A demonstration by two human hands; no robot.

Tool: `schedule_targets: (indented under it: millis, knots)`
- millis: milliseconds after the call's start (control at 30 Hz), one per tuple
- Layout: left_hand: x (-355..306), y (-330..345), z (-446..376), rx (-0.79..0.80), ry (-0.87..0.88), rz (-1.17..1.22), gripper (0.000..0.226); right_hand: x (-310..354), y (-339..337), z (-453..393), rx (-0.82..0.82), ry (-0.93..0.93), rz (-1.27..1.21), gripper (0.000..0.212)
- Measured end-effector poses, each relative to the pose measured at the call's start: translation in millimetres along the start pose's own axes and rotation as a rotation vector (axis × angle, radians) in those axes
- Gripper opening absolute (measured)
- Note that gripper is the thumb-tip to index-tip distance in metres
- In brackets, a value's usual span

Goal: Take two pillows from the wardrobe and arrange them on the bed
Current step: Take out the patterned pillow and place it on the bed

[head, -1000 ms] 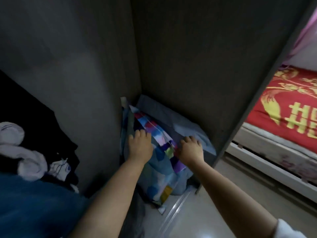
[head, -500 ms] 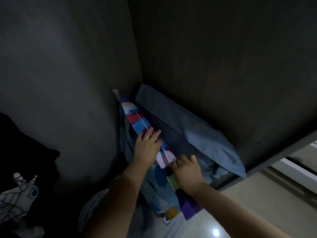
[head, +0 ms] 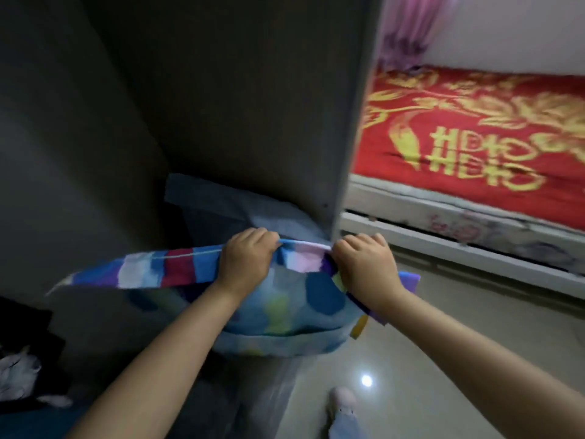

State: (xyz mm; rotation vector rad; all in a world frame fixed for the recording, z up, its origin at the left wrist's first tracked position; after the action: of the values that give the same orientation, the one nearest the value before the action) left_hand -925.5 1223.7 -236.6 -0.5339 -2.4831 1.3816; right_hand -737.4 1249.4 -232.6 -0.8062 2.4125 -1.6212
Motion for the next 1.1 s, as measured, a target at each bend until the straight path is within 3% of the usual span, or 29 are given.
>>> schedule_targets:
  millis: [100, 267, 433, 567, 700, 867, 933, 1100]
  knots:
    - [-51, -3, -63, -0.119, 0.08, 0.104, 0.024, -57, -49, 5, -0.166, 0.104, 0.067, 0.016]
    - [-135, 27, -165, -0.153, 0.157, 0.257, 0.035, -167, -95, 19, -0.44, 0.273, 0.234, 0.016]
    - [-192, 101, -280, -0.094, 0.075, 0.476, 0.023, -296, -115, -12, -0.55, 0.309, 0.459, 0.019]
    - [-204, 159, -384, -0.12, 0.014, 0.495, 0.022, -394, -121, -84, -0.557, 0.27, 0.492, 0.019]
    - [-176, 188, -485, -0.241, -0.019, 0.436, 0.019, -458, -116, -189, -0.668, 0.279, 0.388, 0.02]
    - [-90, 203, -609, -0.433, -0.036, 0.29, 0.021, -486, -108, -353, -0.849, 0.274, 0.234, 0.02]
    - [-48, 201, -667, -0.53, 0.002, 0.202, 0.028, -495, -112, -426, -0.9, 0.294, 0.211, 0.016]
    - [56, 192, -814, -0.689, 0.123, -0.049, 0.017, -525, -118, -601, -0.952, 0.287, 0.106, 0.018]
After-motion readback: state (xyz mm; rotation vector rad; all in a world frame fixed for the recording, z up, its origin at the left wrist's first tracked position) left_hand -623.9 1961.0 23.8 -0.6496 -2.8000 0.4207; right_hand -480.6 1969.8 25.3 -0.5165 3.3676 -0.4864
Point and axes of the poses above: each hand's wrist, its own z-axis away from the middle knuckle, its own y-axis out of the palm, x = y × z, the point moved 1 cm from there along -z, towards the middle knuckle, and after that the axes turned 12 degrees about y, right-handed, at the moved point
